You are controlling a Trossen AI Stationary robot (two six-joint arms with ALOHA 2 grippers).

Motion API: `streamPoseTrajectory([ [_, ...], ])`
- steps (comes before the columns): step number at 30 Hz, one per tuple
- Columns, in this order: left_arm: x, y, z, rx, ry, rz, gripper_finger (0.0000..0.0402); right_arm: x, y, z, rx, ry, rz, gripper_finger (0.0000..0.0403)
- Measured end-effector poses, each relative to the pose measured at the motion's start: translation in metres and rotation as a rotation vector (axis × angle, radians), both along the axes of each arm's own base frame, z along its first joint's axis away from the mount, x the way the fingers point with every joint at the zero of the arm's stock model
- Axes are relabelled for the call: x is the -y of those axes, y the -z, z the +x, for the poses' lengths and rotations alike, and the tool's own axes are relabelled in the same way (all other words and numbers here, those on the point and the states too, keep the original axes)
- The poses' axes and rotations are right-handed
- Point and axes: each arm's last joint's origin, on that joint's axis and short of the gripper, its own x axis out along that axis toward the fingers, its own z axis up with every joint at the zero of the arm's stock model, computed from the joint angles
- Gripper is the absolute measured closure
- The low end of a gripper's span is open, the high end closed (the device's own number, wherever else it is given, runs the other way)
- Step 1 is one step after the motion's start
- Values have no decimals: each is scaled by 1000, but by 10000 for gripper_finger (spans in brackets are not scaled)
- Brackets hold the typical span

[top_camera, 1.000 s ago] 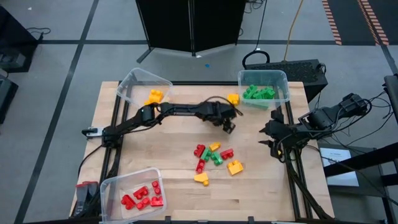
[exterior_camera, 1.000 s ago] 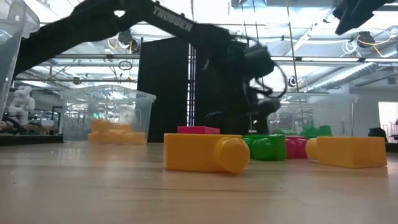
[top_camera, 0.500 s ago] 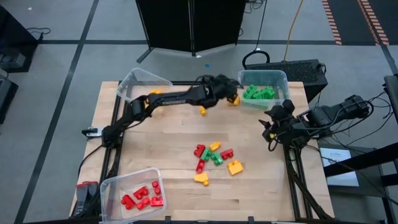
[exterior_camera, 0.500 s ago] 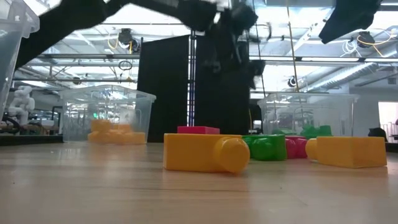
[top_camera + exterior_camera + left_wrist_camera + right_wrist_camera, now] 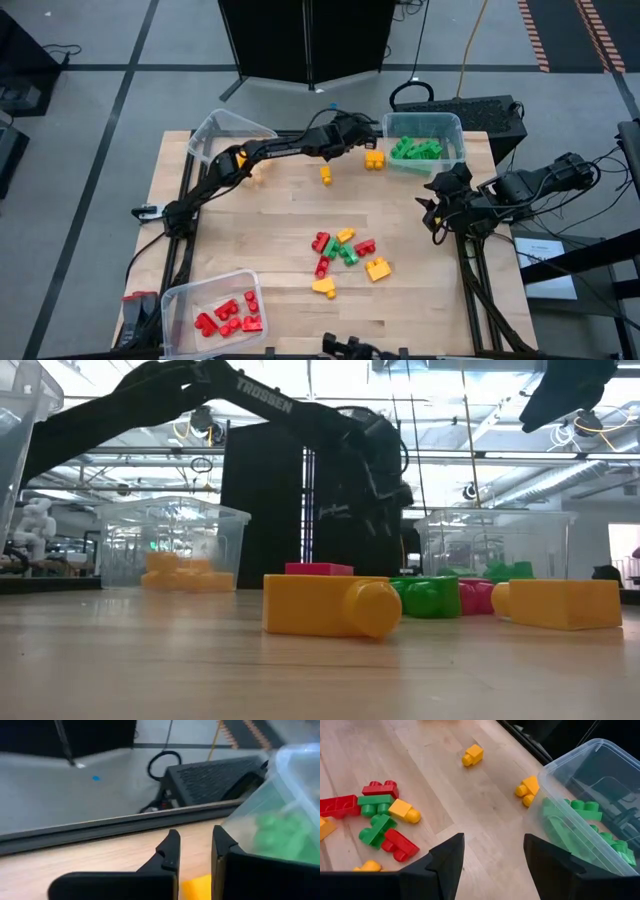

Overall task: Sort blocks
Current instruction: Put the yellow game piece into the top left transparent bin

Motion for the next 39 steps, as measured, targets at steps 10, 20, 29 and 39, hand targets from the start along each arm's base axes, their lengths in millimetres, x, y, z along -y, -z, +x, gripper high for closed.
streamPoseTrajectory([
  [10,-23,25,1,203,-108,-181,401,0,0,0,-5,-7,-5,202],
  [20,-24,47,8,313,-113,-323,401,0,1,-2,-27,-11,-11,202],
  [29,-32,46,5,446,-144,-568,401,1,1,-2,-41,-28,-27,202],
  [39,-38,44,4,607,-273,-768,401,1,1,-2,-43,-33,-31,202],
])
